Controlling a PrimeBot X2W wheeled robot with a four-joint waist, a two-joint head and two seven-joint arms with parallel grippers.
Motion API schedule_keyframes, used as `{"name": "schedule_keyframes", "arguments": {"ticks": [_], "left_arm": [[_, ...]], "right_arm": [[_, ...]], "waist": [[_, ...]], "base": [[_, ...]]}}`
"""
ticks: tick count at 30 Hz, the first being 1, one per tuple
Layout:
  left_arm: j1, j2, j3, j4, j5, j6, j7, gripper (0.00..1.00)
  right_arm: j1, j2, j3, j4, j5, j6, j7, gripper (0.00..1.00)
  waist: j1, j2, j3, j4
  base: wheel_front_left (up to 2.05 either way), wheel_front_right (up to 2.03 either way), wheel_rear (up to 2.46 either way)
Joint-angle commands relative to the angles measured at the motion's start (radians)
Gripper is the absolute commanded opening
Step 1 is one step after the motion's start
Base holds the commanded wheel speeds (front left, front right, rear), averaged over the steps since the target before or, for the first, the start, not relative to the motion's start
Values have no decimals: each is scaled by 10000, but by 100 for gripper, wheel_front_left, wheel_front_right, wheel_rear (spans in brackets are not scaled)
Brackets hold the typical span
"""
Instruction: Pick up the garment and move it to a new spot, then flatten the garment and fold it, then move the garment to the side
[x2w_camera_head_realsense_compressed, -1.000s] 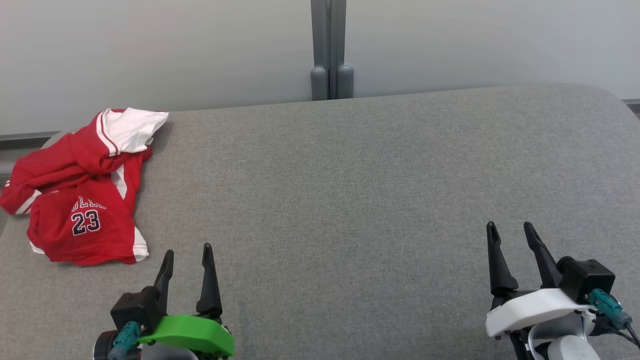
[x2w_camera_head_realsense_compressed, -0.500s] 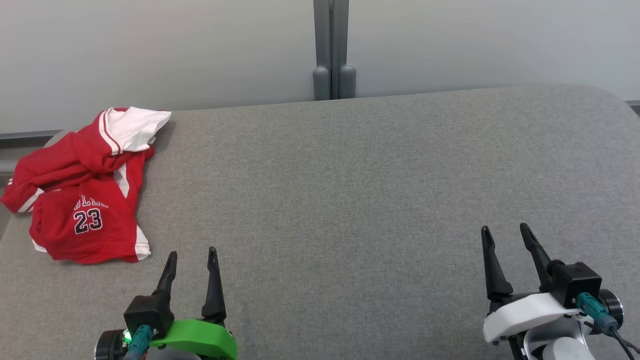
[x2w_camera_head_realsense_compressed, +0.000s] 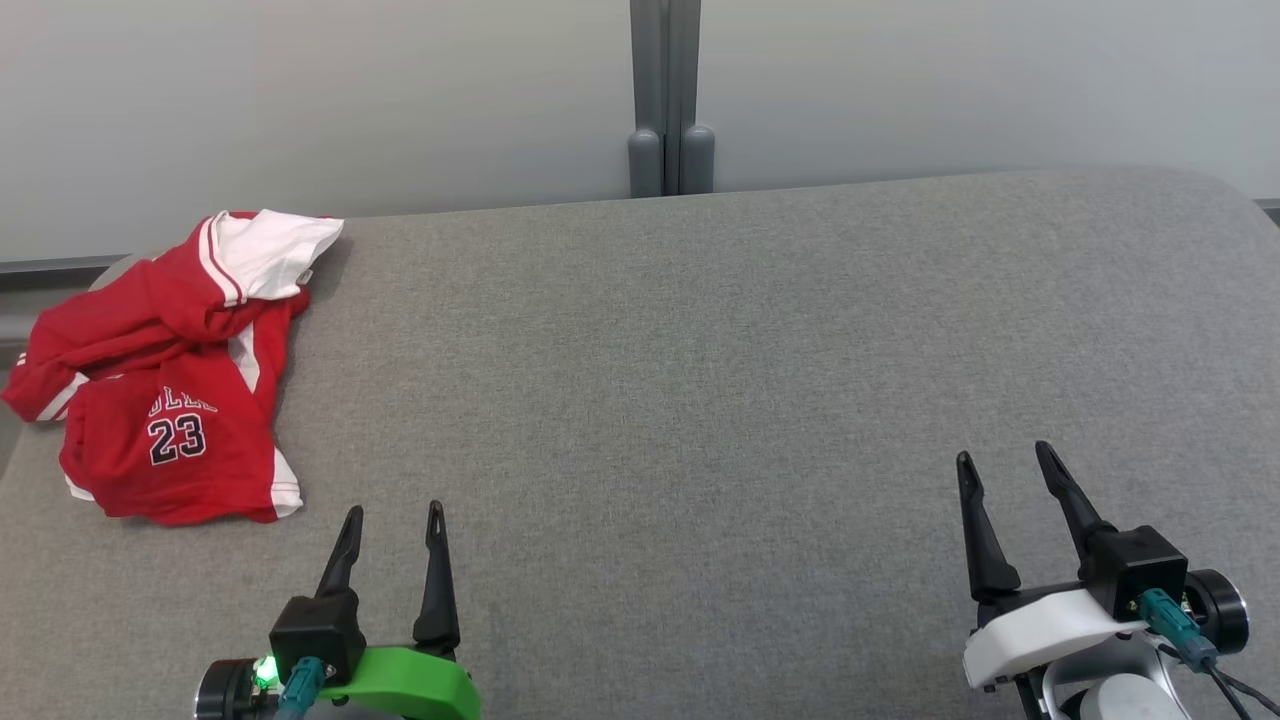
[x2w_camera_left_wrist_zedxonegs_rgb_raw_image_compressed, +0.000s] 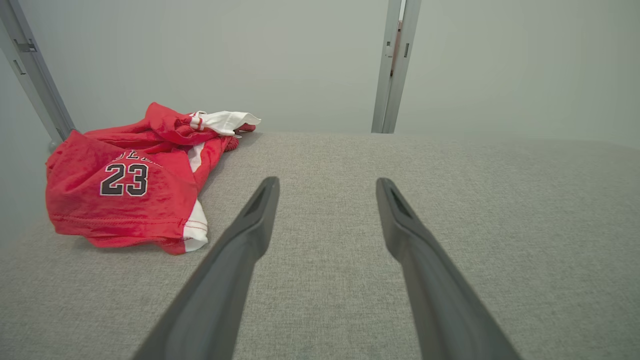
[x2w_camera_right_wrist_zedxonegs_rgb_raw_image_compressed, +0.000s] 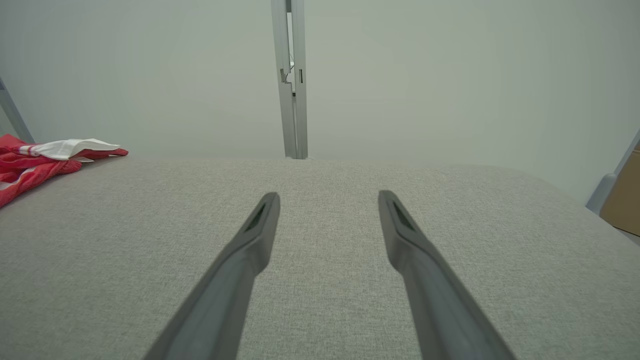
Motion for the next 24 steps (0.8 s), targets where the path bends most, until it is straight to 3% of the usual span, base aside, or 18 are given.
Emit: {"name": "schedule_keyframes", "arguments": {"ticks": [1, 17, 24], "left_arm": [[-25, 71, 16, 33, 8, 45, -17, 100], [-115, 71, 47, 171, -44, 42, -17, 100], [-312, 70, -13, 152, 55, -11, -17, 100]], "right_arm": [[-20, -41, 7, -12, -27, 0, -46, 100], [-14, -40, -9, 43, 66, 0, -44, 100], [148, -35, -122, -138, 24, 0, -41, 100]], "waist": [[0, 0, 3, 2], [0, 0, 25, 43], [0, 0, 86, 801]], "base": [[0, 0, 0], [0, 0, 0], [0, 0, 0]]}}
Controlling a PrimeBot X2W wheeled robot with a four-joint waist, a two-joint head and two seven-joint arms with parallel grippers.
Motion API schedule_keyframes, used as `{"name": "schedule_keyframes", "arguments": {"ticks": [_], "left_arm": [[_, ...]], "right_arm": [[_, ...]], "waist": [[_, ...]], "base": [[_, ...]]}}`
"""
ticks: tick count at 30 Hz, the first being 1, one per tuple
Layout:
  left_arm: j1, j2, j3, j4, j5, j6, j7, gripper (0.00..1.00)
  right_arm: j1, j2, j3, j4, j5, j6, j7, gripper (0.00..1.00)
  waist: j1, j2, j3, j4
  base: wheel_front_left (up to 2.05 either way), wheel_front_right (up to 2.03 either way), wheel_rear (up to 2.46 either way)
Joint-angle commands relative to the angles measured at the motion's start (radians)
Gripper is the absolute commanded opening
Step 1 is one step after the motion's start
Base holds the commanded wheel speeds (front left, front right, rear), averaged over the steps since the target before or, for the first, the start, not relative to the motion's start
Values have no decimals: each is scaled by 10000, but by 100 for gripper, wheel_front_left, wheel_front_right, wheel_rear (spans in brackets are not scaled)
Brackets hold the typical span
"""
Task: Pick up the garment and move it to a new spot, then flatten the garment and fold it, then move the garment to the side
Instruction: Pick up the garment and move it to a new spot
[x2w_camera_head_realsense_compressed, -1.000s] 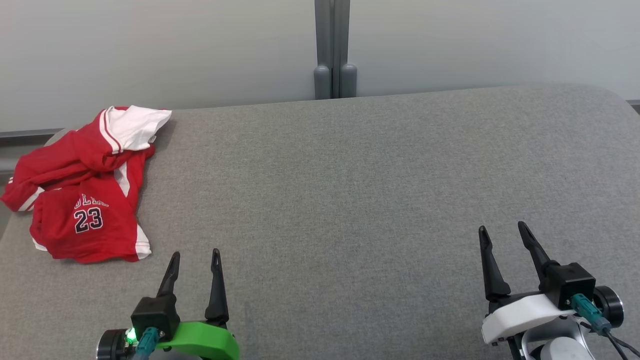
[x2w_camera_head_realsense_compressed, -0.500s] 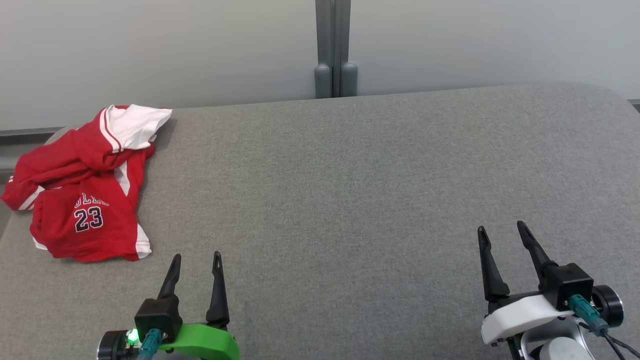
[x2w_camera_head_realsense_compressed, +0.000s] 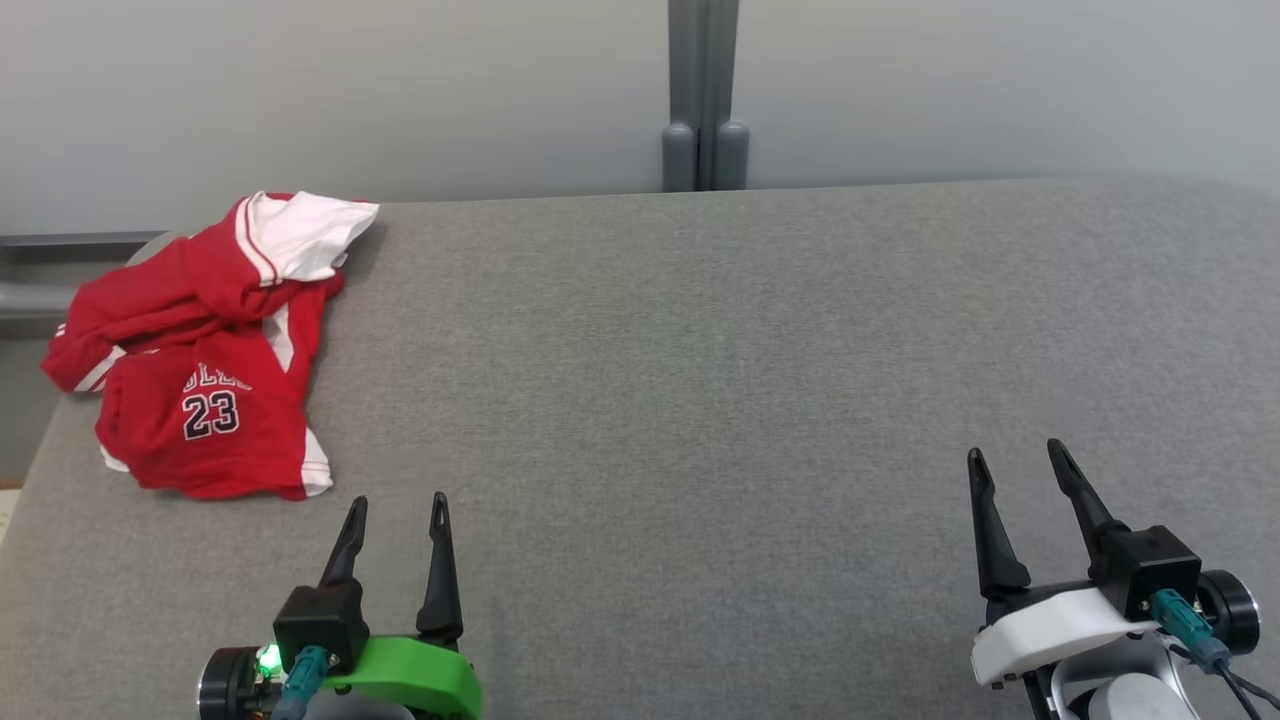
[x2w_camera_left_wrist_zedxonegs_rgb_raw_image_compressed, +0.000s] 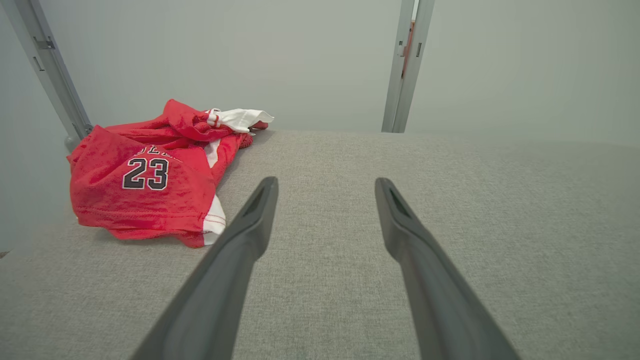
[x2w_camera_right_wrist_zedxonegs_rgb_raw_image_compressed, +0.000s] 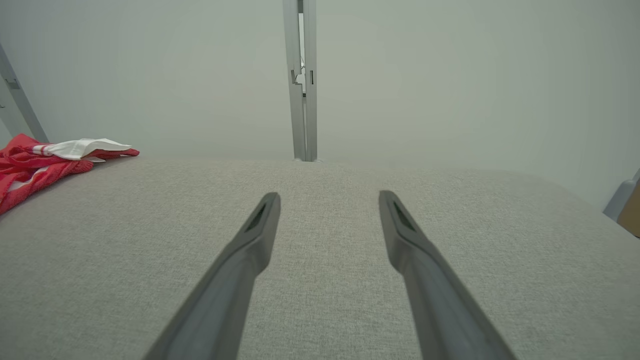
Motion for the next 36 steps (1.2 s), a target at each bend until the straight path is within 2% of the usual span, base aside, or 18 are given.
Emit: {"name": "schedule_keyframes", "arguments": {"ticks": [1, 11, 19, 23, 36], "left_arm": [[-166, 64, 54, -9, 60, -4, -7, 100], [-307, 63, 235, -98, 179, -53, -7, 100], [-222, 58, 390, -175, 193, -72, -7, 100], [-161, 58, 538, -299, 110, 13, -7, 100], [79, 55, 635, -617, -12, 146, -7, 100]], "right_arm": [[123, -26, 12, -86, -22, 0, -35, 100], [77, -29, 102, -203, 131, 0, -35, 100], [-19, -31, 290, -136, 208, 0, -35, 100], [-127, -28, 521, -41, 180, 0, -35, 100], [-248, -34, 739, -17, 71, -1, -34, 100]], "waist": [[0, 0, 36, 547], [0, 0, 15, 2910], [0, 0, 8, 4228], [0, 0, 69, 4471], [0, 0, 212, 4573]], "base": [[0, 0, 0], [0, 0, 0], [0, 0, 0], [0, 0, 0], [0, 0, 0]]}}
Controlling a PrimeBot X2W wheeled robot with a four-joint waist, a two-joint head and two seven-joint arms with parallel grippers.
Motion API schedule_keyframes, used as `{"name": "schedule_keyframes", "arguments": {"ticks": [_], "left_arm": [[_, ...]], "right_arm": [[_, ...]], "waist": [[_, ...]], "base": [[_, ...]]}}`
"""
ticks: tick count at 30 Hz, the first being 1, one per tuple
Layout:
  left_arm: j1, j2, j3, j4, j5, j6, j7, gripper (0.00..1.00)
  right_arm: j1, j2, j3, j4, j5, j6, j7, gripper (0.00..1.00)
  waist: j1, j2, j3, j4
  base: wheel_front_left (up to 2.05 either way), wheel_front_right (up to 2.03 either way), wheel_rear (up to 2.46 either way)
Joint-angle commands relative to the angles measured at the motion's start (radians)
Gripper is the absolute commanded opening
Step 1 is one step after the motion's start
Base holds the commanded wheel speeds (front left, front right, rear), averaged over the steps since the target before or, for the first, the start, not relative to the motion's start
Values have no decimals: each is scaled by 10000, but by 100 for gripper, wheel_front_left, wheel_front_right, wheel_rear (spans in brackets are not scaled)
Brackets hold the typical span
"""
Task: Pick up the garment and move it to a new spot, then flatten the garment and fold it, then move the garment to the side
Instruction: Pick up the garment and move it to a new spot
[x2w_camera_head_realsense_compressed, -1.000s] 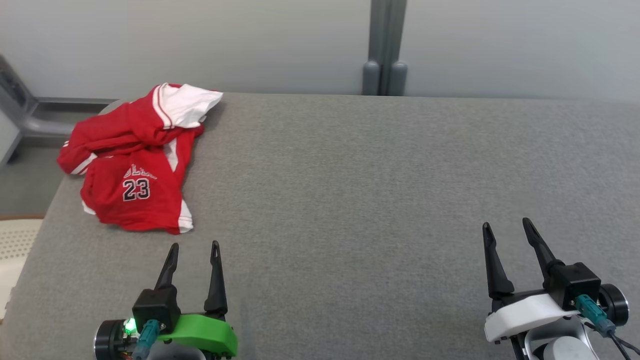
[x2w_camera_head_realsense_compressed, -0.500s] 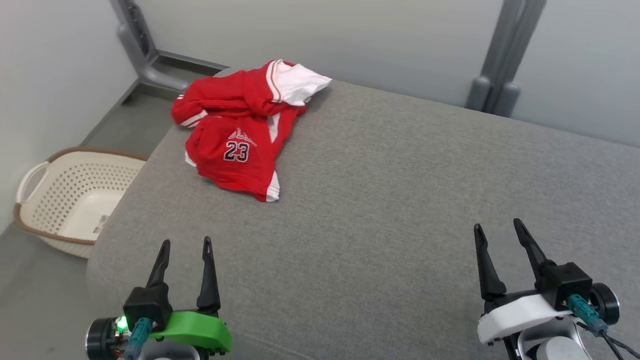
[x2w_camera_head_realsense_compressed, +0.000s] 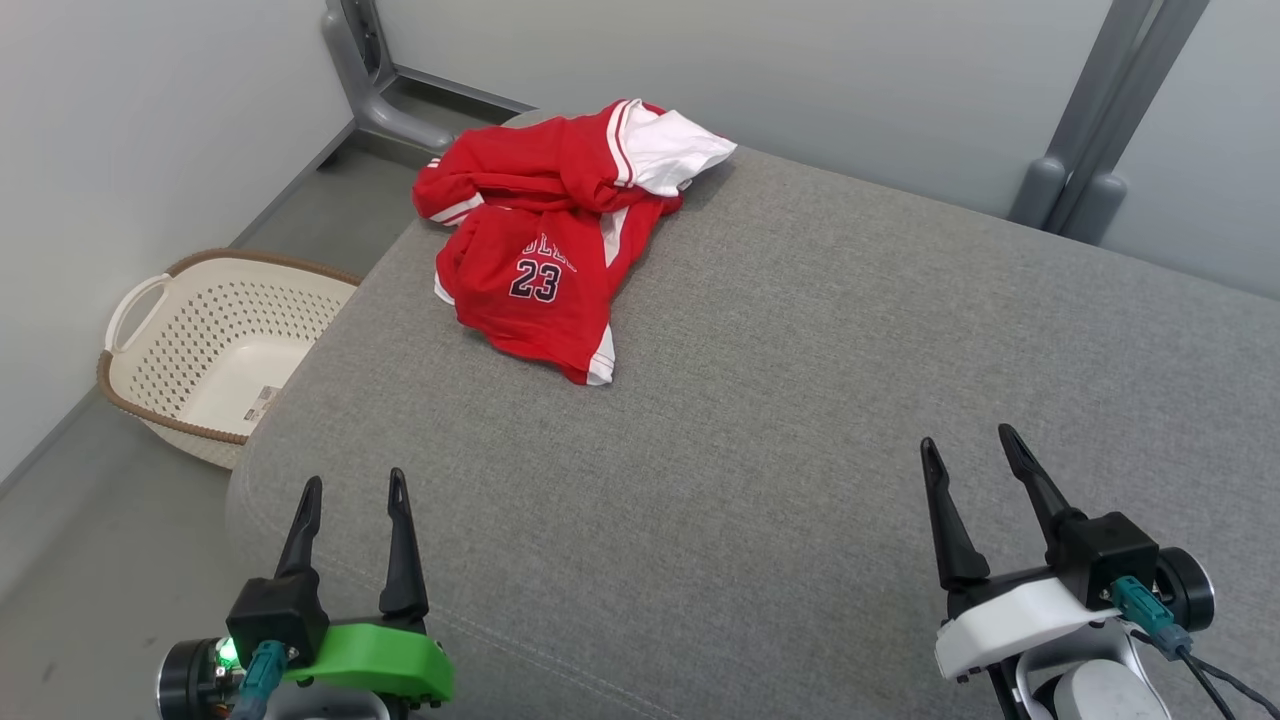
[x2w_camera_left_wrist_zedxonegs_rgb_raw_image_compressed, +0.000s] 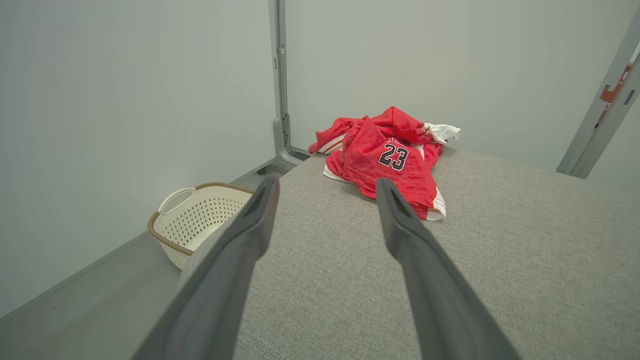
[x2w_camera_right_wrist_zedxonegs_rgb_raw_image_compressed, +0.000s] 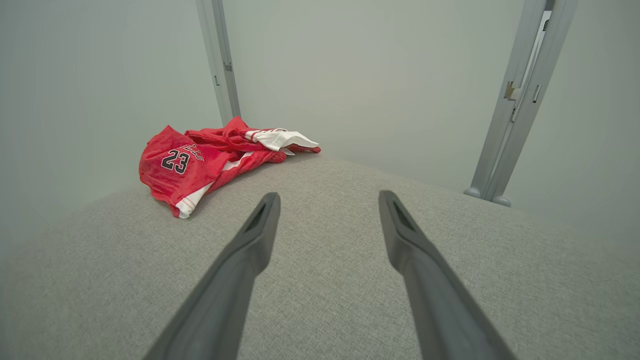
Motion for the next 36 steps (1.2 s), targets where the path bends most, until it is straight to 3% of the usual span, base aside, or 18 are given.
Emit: {"name": "schedule_keyframes", "arguments": {"ticks": [1, 8, 15, 18, 24, 30, 36], "left_arm": [[92, 42, 5, -5, -52, 66, -7, 100], [-950, 336, 292, -86, 429, -401, -7, 100], [-3837, 1707, 795, 90, 797, -1147, 5, 100], [-5255, 2213, 686, 742, 741, -1540, 358, 100], [-7057, 2653, 468, 2581, 139, -1897, 1282, 100], [-7793, 2691, -285, 4961, -526, -2022, 2472, 100], [-8091, 2630, -1447, 6353, -1747, -2016, 3323, 100]], "right_arm": [[106, -42, -37, -44, -57, -3, -33, 100], [201, -42, -243, -260, -188, -3, -33, 100], [-184, -43, -403, -492, -677, -3, -33, 100], [-426, -40, -381, -594, -903, -3, -33, 100], [-822, -42, -77, -844, -1191, -3, -32, 100], [-1123, -43, 72, -804, -1479, -3, -32, 100], [-1397, -40, 47, -773, -1671, -3, -33, 100]], "waist": [[0, -1, 17, 10], [0, -1, 384, -143], [0, -1, 1084, -792], [0, -1, 1504, -1164], [0, -1, 2500, -1865], [0, -1, 3362, -2356], [0, -1, 3905, -2610]], "base": [[0, 0, 0], [0, 0, 0], [0, 0, 0], [0, 0, 0], [0, 0, 0], [0, 0, 0], [0, 0, 0]]}}
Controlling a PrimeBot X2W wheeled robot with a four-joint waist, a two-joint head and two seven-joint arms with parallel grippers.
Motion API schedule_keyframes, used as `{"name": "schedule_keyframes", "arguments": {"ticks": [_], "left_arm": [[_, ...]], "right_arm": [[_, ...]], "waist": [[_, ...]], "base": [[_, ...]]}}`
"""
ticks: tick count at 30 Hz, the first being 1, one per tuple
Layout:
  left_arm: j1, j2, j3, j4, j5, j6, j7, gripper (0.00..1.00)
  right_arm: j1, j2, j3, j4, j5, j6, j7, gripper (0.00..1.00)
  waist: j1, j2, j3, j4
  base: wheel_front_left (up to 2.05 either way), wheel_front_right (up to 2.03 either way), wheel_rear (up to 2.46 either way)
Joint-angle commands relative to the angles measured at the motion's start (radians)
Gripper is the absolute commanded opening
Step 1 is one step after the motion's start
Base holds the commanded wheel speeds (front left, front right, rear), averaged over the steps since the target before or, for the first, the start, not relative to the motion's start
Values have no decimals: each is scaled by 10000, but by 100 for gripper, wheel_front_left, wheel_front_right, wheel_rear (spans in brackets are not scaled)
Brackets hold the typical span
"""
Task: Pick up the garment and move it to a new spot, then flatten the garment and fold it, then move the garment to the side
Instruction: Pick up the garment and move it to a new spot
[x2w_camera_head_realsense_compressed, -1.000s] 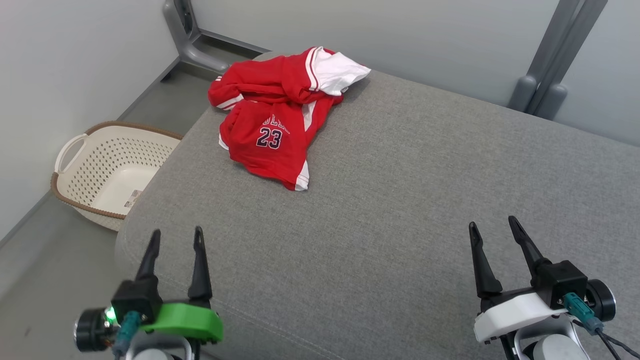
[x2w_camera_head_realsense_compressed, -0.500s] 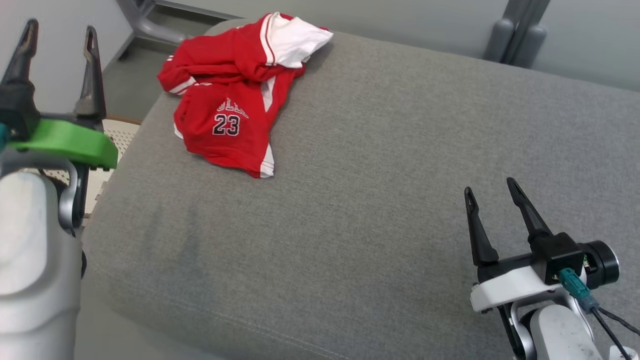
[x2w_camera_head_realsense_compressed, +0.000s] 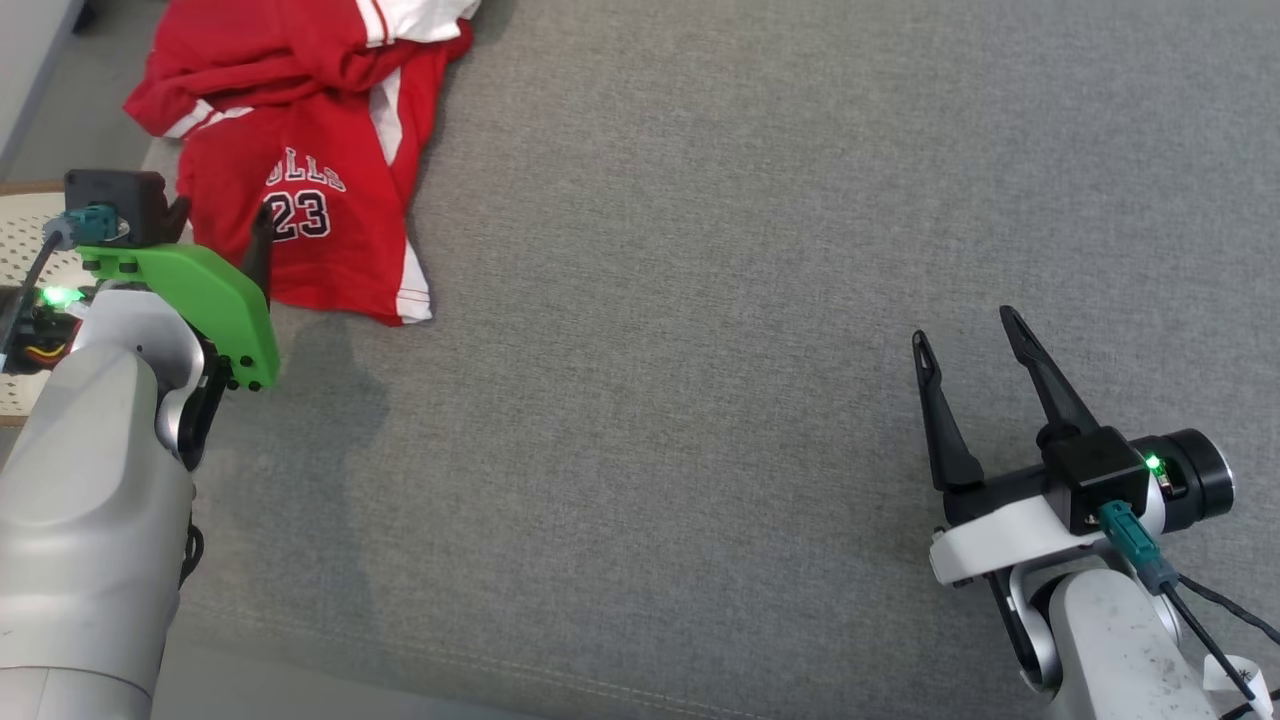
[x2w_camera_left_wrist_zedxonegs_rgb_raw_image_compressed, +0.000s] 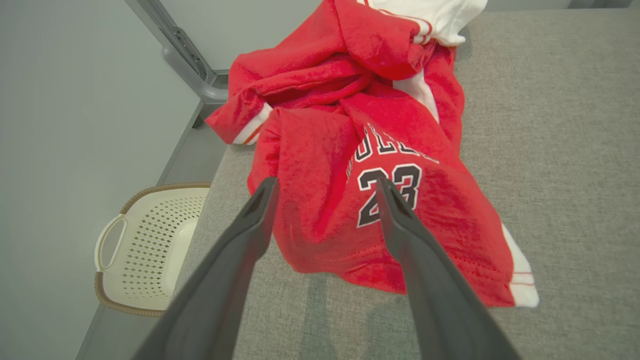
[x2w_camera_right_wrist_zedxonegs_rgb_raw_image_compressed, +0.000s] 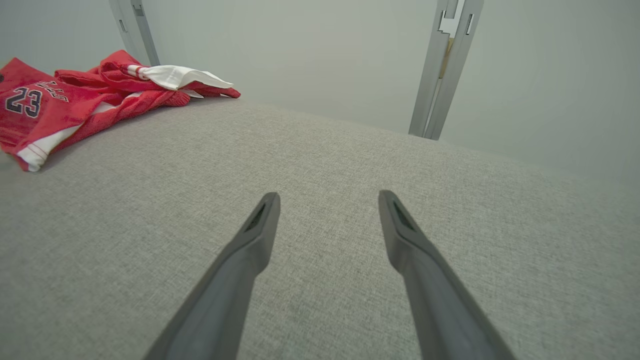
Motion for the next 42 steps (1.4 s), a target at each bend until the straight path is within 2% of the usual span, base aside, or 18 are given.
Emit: {"name": "schedule_keyframes", "arguments": {"ticks": [1, 4, 7, 11, 12, 13, 14, 15, 21, 30, 35, 42], "left_arm": [[-240, 37, -108, 181, -322, -4, 85, 100], [-443, 294, -173, 787, -563, -2, 135, 100], [-615, 315, -82, 1418, -650, 165, 45, 100], [-792, 294, -79, 1981, -757, 119, -58, 100], [-832, 267, -104, 2061, -803, 97, -96, 84], [-864, 239, -137, 2128, -843, 84, -194, 48], [-873, 228, -165, 2181, -854, 76, -256, 7], [-881, 203, -245, 2242, -857, 52, -330, 0], [-1088, 231, -636, 2340, -808, 1, -960, 0], [-1698, 560, -1966, 1516, -318, -6, -1888, 0], [-2085, 638, -3322, 462, -122, -7, -1888, 0], [-2497, 426, -5063, -1489, -807, 5, -1609, 0]], "right_arm": [[-187, -38, -8, 6, -32, -3, -35, 100], [-286, -38, 0, 13, 6, -3, -34, 100], [-364, -38, 43, 12, 86, -3, -35, 100], [-378, -37, 48, 9, 139, -3, -35, 100], [-383, -38, 35, 11, 148, -3, -35, 100], [-388, -38, 19, 20, 166, -3, -34, 100], [-393, -37, 10, 31, 173, -3, -35, 100], [-395, -37, -8, 45, 186, -3, -35, 100], [-328, -39, -75, 135, 366, -3, -34, 100], [18, -37, -327, 317, 914, -3, -35, 100], [397, -36, -646, 434, 1266, -3, -35, 100], [904, -32, -1072, 534, 1555, -3, -35, 100]], "waist": [[-1, 0, 617, -522], [-1, 0, 714, -610], [-1, 0, 755, -692], [-1, 0, 788, -758], [-1, 0, 786, -765], [-1, 0, 775, -770], [-1, 0, 759, -775], [-1, 0, 728, -775], [-1, 0, 320, -739], [-1, 0, -999, -809], [-1, 0, -1892, -1066], [-1, 0, -2750, -1792]], "base": [[0, 0, 0], [0, 0, 0], [0, 0, 0], [0, 0, 0], [0, 0, 0], [0, 0, 0], [0, 0, 0], [0, 0, 0], [0, 0, 0], [0, 0, 0], [0, 0, 0], [0, 0, 0]]}}
